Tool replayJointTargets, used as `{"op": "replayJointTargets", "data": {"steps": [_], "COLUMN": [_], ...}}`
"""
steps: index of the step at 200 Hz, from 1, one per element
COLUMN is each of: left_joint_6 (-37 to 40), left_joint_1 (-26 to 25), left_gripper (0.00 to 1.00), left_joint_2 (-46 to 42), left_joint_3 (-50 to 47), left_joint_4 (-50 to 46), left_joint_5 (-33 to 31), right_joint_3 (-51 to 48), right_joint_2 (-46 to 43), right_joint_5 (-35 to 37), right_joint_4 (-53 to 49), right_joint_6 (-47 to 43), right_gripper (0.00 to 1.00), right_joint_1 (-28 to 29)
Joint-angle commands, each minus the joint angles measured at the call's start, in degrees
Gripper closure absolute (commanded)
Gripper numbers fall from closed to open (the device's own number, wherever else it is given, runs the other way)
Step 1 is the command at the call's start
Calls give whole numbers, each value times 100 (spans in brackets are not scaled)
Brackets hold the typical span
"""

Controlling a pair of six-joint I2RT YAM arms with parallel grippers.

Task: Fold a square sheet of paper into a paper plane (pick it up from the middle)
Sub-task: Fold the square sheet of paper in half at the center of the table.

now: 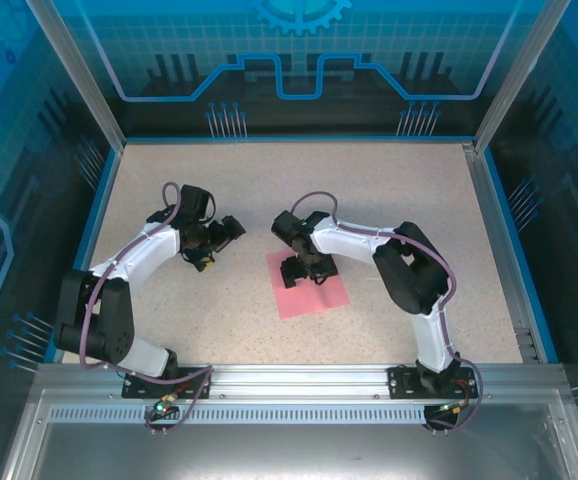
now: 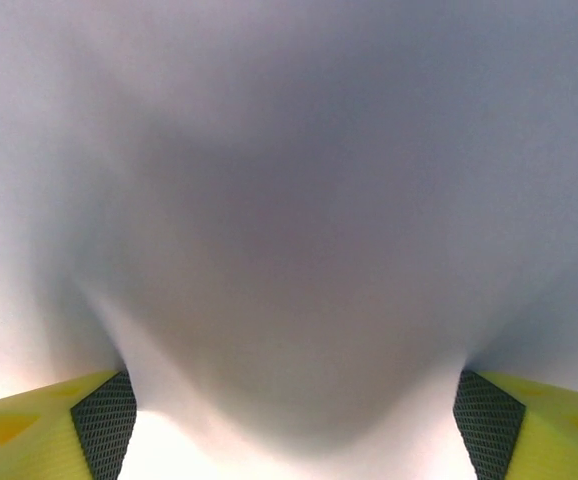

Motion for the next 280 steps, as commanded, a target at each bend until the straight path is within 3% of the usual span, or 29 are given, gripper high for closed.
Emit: {"op": "replayJointTargets", "data": {"steps": [1, 50, 78, 102, 149, 173, 205, 240, 280], "left_joint_6": [93, 18, 11, 7, 8, -65, -169, -249, -281], "left_joint_1": [45, 36, 18, -38, -353, -568, -913, -1206, -1429], "left_gripper": [2, 2, 2, 2, 2, 3, 4, 4, 5], "left_joint_2": [-41, -204, -182, -139, -73, 82, 316, 647, 895], "left_joint_3": [37, -200, -346, -424, -368, -238, -93, 67, 249], "left_joint_4": [-121, 16, 191, 289, 475, 623, 800, 917, 956], "left_joint_5": [183, 369, 658, 845, 995, 1114, 1107, 1151, 1158], "right_joint_3": [-345, -486, -689, -985, -1907, -2406, -2787, -2882, -2899], "right_joint_2": [138, -559, -900, -1202, -1843, -2053, -2049, -2046, -2164], "right_joint_5": [-98, -123, -308, -873, -2510, -2789, -2639, -1904, -1209], "right_joint_4": [207, 712, 1118, 1672, 3334, 3914, 3946, 3447, 2981], "right_joint_6": [66, 351, 505, 580, 879, 1014, 930, 696, 473], "right_gripper": [20, 48, 68, 74, 76, 75, 75, 71, 59], "right_joint_1": [-139, -146, -183, -276, -656, -870, -1084, -1143, -1141]}}
